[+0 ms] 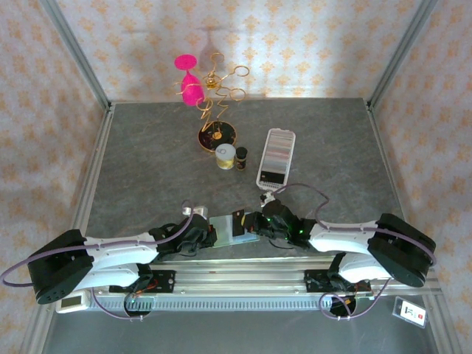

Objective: Put the credit cards into the card holder

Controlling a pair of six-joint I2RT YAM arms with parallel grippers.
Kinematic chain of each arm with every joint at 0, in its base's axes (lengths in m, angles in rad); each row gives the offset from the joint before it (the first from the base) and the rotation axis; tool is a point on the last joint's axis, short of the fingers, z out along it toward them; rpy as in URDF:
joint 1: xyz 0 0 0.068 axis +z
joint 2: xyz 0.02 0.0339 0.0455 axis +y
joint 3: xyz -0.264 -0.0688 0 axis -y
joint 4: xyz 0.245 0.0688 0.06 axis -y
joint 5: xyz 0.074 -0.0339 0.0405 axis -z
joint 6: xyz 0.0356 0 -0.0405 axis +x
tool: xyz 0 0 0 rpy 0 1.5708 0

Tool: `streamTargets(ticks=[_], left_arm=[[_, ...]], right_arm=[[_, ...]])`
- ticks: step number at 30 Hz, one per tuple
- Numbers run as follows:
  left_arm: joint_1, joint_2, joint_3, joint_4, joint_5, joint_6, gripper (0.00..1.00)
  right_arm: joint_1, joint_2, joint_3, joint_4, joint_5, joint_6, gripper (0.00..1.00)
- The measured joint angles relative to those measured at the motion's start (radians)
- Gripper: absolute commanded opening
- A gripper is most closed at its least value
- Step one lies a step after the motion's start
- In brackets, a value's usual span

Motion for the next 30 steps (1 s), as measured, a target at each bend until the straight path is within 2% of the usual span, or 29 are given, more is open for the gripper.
streamTargets(ticks=[30], left_arm=[[0.000,-0.016,-0.013,0.010,0.000,0.000,0.00]], right_arm=[[0.030,0.082,-0.011,0.056,-0.017,0.044,0.00]])
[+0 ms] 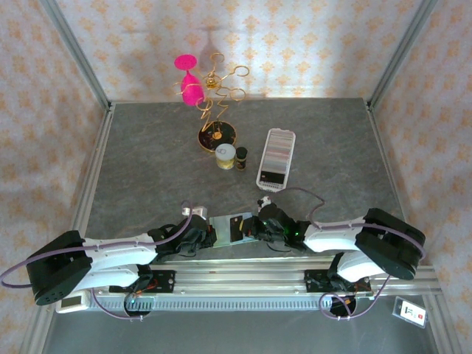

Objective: Put the credit cards into the card holder

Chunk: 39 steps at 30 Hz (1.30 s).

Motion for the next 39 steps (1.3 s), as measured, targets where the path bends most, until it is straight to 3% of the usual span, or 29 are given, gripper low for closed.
streamTargets(ticks=[39], left_arm=[[0.000,-0.043,-0.026,-0.005,-0.005,-0.007,0.00]], right_arm=[[0.002,0.080,-0.011,0.152,-0.056,0.064,0.02]])
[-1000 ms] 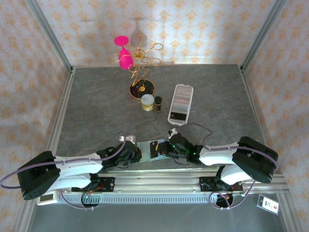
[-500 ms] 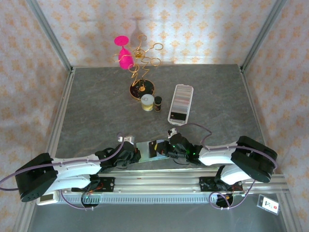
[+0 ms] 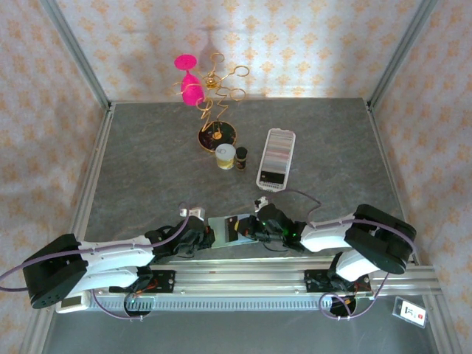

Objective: Put the credit cards into the card holder

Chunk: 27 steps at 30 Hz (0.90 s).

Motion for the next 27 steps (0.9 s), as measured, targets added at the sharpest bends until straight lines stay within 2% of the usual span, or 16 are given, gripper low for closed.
streamTargets(ticks=[9,12,17,27], left_arm=[[0.000,0.000,0.000,0.000,0.000,0.000,0.00],[0.000,-0.003,-0.001,0.000,0.000,0.000,0.00],[0.000,-0.007,-0.005,0.000,0.000,0.000,0.00],[0.000,-0.012,-0.008,0.002,0.000,0.000,0.00]], right_arm=[[0.003,0.007,0.039,-0.079,0.010,-0.031,0.32],[0.003,0.007,0.072,-0.148,0.029,-0.053,0.32],[0.003,0.008,0.104,-0.219,0.042,-0.088,0.24],[0.058,0.086,0.225,-0.313,0.069,-0.128,0.22]])
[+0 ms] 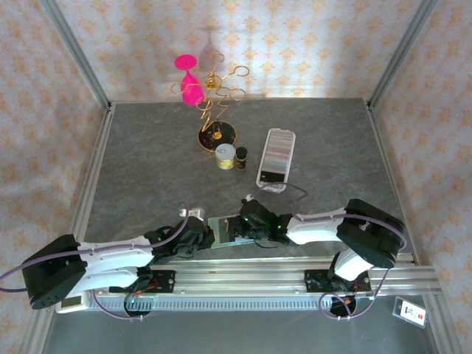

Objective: Put the credit cards into the card holder

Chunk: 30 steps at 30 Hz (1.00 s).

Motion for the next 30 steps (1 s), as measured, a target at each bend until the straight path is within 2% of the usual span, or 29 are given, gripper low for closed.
streamTargets(ticks=[6,9,15,18,20,23,30], left_arm=[[0.000,-0.030,-0.019,-0.001,-0.006,0.000,0.00],[0.000,-0.035,-0.021,-0.001,-0.011,-0.001,0.00],[0.000,-0.035,-0.025,0.004,-0.013,-0.012,0.00],[0.000,-0.034,-0.025,0.004,-0.014,-0.016,0.00],[0.000,-0.034,-0.025,0.004,-0.014,-0.016,0.00],[0.000,-0.031,-0.025,0.007,-0.014,-0.016,0.00],[0.000,-0.007,-0.026,0.037,-0.014,-0.015,0.00]], right_arm=[[0.016,0.035,0.039,-0.035,0.019,-0.007,0.24],[0.018,0.034,0.040,-0.045,0.032,-0.009,0.28],[0.022,0.005,0.041,-0.095,0.077,-0.021,0.30],[0.022,-0.008,0.041,-0.127,0.103,-0.033,0.23],[0.022,-0.011,0.041,-0.144,0.118,-0.038,0.11],[0.022,-0.011,0.042,-0.160,0.131,-0.045,0.00],[0.023,0.014,0.061,-0.182,0.140,-0.061,0.00]])
